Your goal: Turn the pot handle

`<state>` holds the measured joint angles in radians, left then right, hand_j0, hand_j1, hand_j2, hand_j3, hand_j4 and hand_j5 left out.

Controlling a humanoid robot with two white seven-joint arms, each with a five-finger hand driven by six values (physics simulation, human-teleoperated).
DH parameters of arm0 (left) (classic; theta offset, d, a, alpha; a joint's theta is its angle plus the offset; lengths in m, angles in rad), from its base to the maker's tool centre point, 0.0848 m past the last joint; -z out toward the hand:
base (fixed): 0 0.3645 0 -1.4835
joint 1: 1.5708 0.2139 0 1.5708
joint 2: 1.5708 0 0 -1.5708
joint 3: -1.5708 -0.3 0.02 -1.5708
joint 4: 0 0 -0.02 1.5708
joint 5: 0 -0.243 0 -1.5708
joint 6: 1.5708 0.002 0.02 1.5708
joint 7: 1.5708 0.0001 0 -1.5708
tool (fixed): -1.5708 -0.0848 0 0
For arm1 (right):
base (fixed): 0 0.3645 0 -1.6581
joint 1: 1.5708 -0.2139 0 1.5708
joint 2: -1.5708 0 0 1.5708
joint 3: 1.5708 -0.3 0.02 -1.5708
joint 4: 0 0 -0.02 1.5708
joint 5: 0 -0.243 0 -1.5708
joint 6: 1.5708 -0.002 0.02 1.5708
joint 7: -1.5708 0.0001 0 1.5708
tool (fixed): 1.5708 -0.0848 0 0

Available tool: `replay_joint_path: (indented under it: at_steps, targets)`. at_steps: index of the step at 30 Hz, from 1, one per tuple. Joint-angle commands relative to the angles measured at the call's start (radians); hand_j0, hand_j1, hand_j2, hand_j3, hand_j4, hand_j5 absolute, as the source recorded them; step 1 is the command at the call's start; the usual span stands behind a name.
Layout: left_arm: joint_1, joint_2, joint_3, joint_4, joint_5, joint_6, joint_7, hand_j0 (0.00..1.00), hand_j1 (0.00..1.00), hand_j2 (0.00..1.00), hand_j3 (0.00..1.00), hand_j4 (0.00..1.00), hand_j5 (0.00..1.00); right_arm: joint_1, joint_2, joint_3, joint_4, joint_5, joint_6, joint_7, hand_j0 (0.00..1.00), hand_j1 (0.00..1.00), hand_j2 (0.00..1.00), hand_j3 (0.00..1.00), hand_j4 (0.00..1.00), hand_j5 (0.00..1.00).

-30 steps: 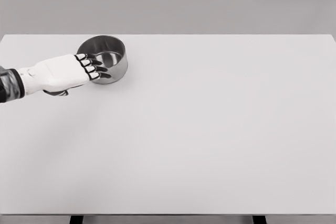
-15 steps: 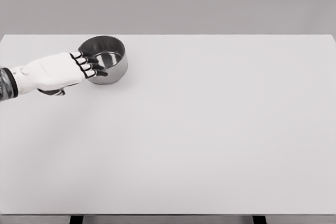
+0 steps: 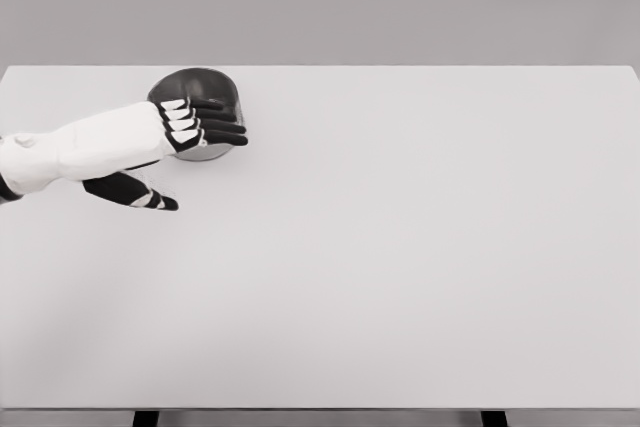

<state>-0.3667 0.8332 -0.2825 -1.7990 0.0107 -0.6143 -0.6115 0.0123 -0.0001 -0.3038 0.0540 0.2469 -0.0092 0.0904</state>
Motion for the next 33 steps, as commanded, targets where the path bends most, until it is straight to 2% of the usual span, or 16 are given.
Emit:
replay_joint_path:
  at_steps: [1, 3, 6, 7, 9, 10, 13, 17, 20, 22, 26, 33]
  targets:
    - [0.003, 0.033, -0.012, -0.002, 0.207, 0.003, 0.001, 1.0, 1.0, 1.0, 1.0, 1.0, 1.0, 0.0, 0.0, 0.0, 0.0, 0.0, 0.0, 0.0, 1.0, 1.0, 1.0, 1.0, 1.0, 1.0]
    - [0.029, 0.066, -0.04, -0.002, 0.258, 0.003, 0.001, 1.0, 1.0, 1.0, 1.0, 1.0, 1.0, 0.0, 0.0, 0.0, 0.0, 0.0, 0.0, 0.0, 1.0, 1.0, 1.0, 1.0, 1.0, 1.0]
    - [0.034, 0.159, -0.109, -0.002, 0.256, 0.03, 0.001, 1.0, 1.0, 1.0, 1.0, 1.0, 1.0, 0.0, 0.0, 0.0, 0.0, 0.0, 0.0, 0.0, 1.0, 1.0, 1.0, 1.0, 1.0, 1.0]
    - [0.037, 0.161, -0.121, -0.002, 0.256, 0.16, 0.001, 1.0, 1.0, 1.0, 1.0, 1.0, 1.0, 0.0, 0.0, 0.0, 0.001, 0.0, 0.0, 0.0, 1.0, 1.0, 1.0, 1.0, 1.0, 1.0]
    - [0.037, 0.158, -0.147, -0.002, 0.261, 0.295, 0.001, 1.0, 1.0, 1.0, 1.0, 1.0, 1.0, 0.0, 0.0, 0.0, 0.0, 0.0, 0.0, 0.0, 1.0, 1.0, 1.0, 1.0, 1.0, 1.0]
    - [0.043, 0.158, -0.162, -0.002, 0.265, 0.419, 0.001, 1.0, 1.0, 1.0, 1.0, 1.0, 1.0, 0.0, 0.0, 0.0, 0.0, 0.0, 0.0, 0.0, 1.0, 1.0, 1.0, 1.0, 1.0, 1.0]
    - [0.043, 0.168, -0.169, -0.002, 0.324, 0.579, 0.001, 1.0, 1.0, 1.0, 1.0, 1.0, 1.0, 0.0, 0.0, 0.0, 0.0, 0.0, 0.0, 0.0, 1.0, 1.0, 1.0, 1.0, 1.0, 1.0]
    - [0.051, 0.173, -0.176, -0.002, 0.386, 0.648, 0.001, 1.0, 1.0, 1.0, 1.0, 1.0, 1.0, 0.0, 0.0, 0.0, 0.0, 0.0, 0.0, 0.0, 1.0, 1.0, 1.0, 1.0, 1.0, 1.0]
    - [0.055, 0.176, -0.176, -0.002, 0.394, 0.651, 0.001, 1.0, 1.0, 1.0, 1.0, 1.0, 1.0, 0.0, 0.0, 0.0, 0.0, 0.0, 0.0, 0.0, 1.0, 1.0, 1.0, 1.0, 1.0, 1.0]
    - [0.057, 0.185, -0.175, -0.002, 0.414, 0.721, 0.001, 1.0, 1.0, 1.0, 1.0, 1.0, 1.0, 0.0, 0.0, 0.0, 0.0, 0.0, 0.0, 0.0, 1.0, 1.0, 1.0, 1.0, 1.0, 1.0]
    - [0.055, 0.216, -0.175, -0.002, 0.419, 0.84, 0.001, 1.0, 1.0, 1.0, 1.0, 1.0, 1.0, 0.0, 0.0, 0.0, 0.0, 0.0, 0.0, 0.0, 1.0, 1.0, 1.0, 1.0, 1.0, 1.0]
    - [0.058, 0.23, -0.175, -0.002, 0.41, 0.874, 0.001, 1.0, 1.0, 1.0, 1.0, 1.0, 1.0, 0.0, 0.0, 0.0, 0.001, 0.0, 0.0, 0.0, 1.0, 1.0, 1.0, 1.0, 1.0, 1.0]
